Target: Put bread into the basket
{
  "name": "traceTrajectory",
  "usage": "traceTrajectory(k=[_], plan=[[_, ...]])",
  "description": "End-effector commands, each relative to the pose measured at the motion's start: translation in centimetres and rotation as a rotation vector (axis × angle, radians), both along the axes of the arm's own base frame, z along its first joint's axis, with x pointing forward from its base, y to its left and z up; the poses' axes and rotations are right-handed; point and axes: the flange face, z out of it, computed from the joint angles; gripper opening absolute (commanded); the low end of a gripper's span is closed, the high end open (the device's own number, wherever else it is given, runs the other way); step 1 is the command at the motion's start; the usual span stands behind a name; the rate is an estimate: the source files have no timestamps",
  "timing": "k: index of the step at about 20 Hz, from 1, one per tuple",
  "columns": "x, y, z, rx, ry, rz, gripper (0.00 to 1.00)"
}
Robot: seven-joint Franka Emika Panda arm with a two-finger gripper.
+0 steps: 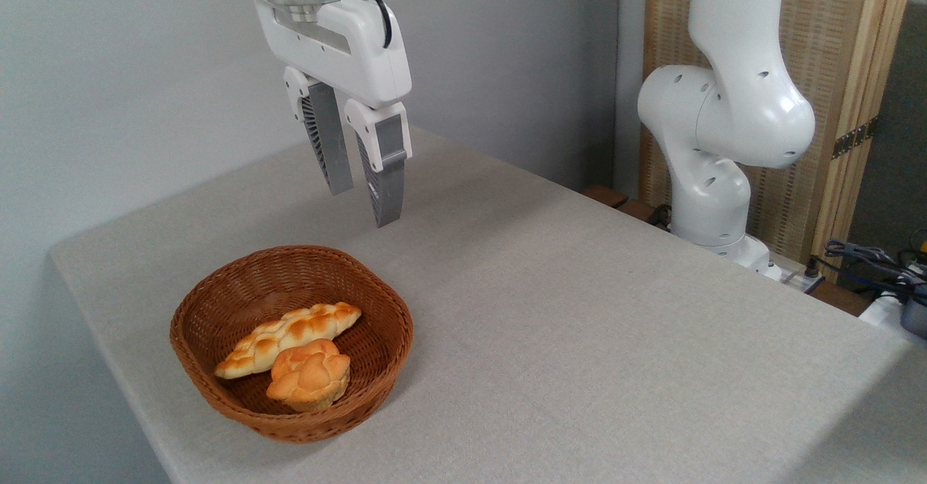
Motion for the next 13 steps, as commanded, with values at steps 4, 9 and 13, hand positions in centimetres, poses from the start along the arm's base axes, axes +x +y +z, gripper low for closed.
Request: traceTrajectory(k=[4, 9, 13], plan=[[0.18, 1.86, 0.51, 0.004, 0.013, 0.029, 1.0], [0.17, 1.7, 0.51, 0.005, 0.013, 0.022, 1.0], [0.2, 2.21, 0.51, -0.002, 0.013, 0.025, 1.0]])
